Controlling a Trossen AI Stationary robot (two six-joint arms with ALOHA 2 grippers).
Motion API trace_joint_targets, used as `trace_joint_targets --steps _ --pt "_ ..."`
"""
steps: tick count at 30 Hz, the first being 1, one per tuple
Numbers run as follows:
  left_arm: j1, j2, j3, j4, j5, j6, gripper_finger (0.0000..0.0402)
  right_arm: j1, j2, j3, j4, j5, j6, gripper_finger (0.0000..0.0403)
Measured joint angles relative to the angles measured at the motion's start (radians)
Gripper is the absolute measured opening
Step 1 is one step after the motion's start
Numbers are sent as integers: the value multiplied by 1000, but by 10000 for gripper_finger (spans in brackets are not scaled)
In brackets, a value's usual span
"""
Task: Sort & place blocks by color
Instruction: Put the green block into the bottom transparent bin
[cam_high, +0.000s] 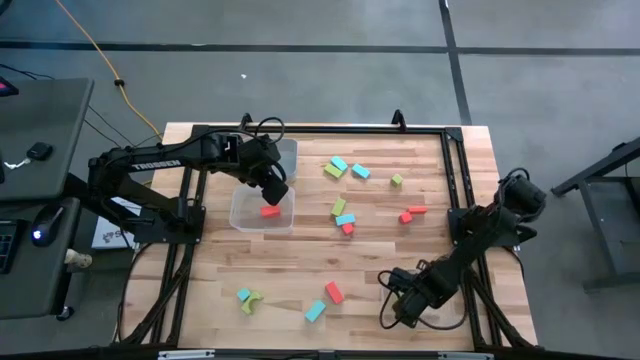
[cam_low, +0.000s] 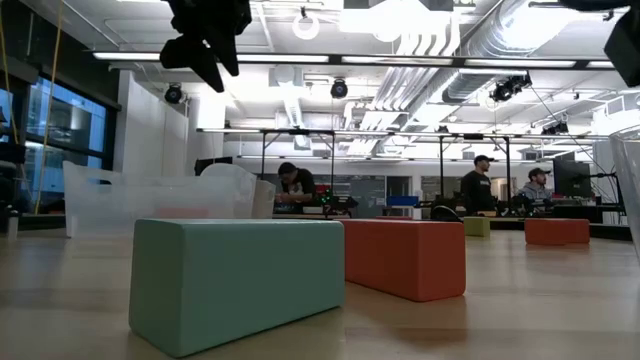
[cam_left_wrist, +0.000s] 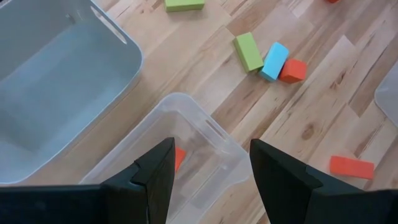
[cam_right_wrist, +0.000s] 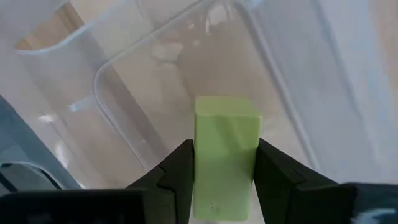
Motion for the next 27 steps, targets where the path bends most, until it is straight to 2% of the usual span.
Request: trace_joint_targets --steps 6,19,27 --pt "0 0 0 0 -5 3 186 0 50 0 38 -11 19 116" --pt "0 0 0 0 -6 29 186 0 55 0 45 -29 -4 121" --pt "0 0 0 0 -6 37 186 0 58 0 70 -50 -7 173"
